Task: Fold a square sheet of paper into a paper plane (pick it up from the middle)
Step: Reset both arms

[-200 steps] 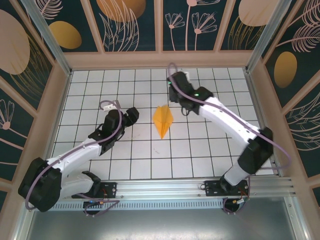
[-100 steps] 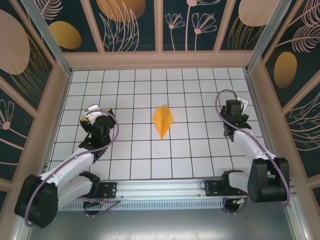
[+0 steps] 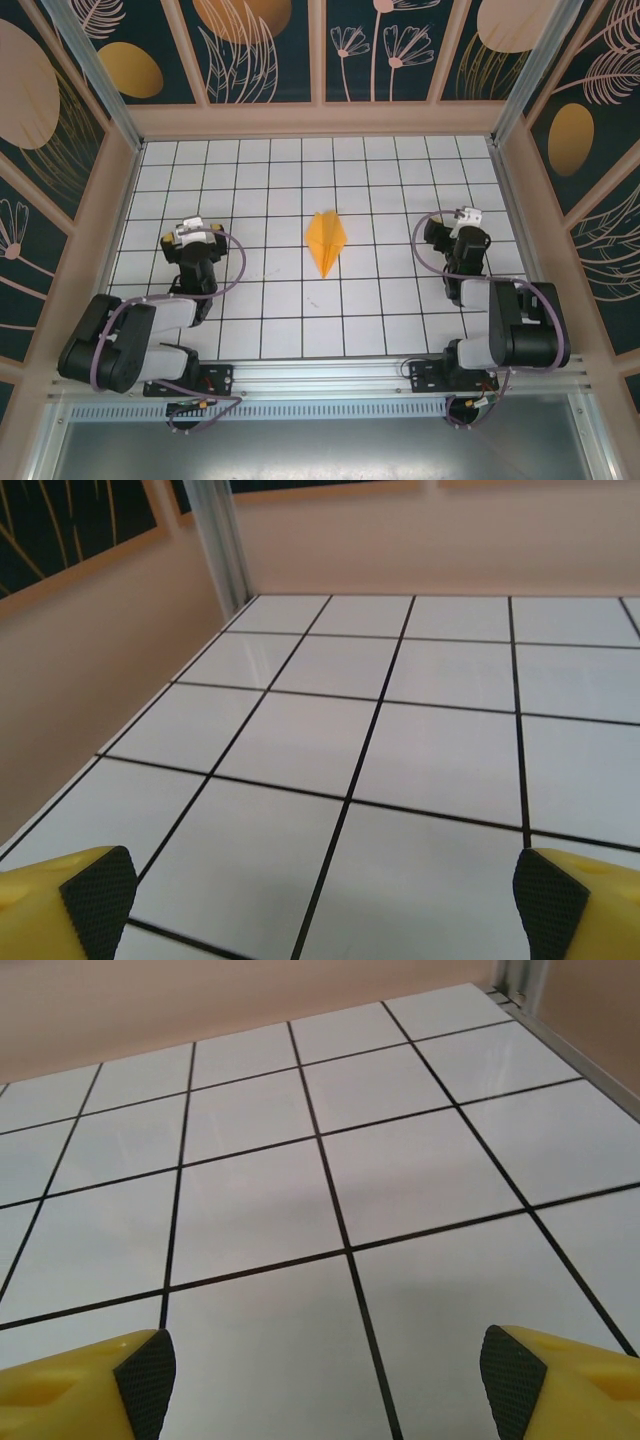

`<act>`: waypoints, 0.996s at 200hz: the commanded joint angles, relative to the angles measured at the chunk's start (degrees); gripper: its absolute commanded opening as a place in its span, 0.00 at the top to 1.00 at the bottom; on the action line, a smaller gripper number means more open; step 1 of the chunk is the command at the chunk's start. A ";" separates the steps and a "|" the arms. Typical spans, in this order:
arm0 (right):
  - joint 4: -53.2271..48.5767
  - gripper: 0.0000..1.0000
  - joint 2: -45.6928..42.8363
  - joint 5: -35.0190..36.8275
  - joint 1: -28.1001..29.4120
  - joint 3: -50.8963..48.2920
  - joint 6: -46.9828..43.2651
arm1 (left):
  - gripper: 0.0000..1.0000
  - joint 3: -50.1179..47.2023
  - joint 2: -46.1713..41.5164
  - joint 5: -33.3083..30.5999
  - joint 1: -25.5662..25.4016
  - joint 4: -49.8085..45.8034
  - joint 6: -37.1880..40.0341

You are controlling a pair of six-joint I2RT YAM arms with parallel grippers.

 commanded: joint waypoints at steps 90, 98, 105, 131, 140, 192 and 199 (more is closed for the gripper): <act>20.63 0.01 7.39 -3.92 -0.92 -2.95 -2.08 | 0.02 -0.85 11.03 13.55 12.33 24.19 -3.81; 20.64 0.01 7.36 -3.96 -0.87 -2.93 -2.11 | 0.01 -0.88 10.55 13.56 12.33 23.37 -4.00; 20.66 0.01 7.39 -3.96 -0.90 -2.89 -2.14 | 0.01 -1.27 10.81 13.87 12.33 24.81 -3.60; 20.66 0.01 7.36 -3.97 -0.93 -2.92 -2.12 | 0.01 -1.00 10.63 16.75 12.33 23.85 -2.49; 20.71 0.01 7.39 -3.97 -0.94 -2.87 -2.15 | 0.01 -1.07 10.70 17.76 12.24 24.14 -2.16; 20.71 0.01 7.32 -3.96 -0.94 -2.88 -2.15 | 0.01 0.16 10.79 19.83 12.33 21.73 -1.87; 20.71 0.01 7.39 -3.96 -0.90 -2.97 -2.12 | 0.02 0.44 10.88 20.05 12.39 21.30 -1.96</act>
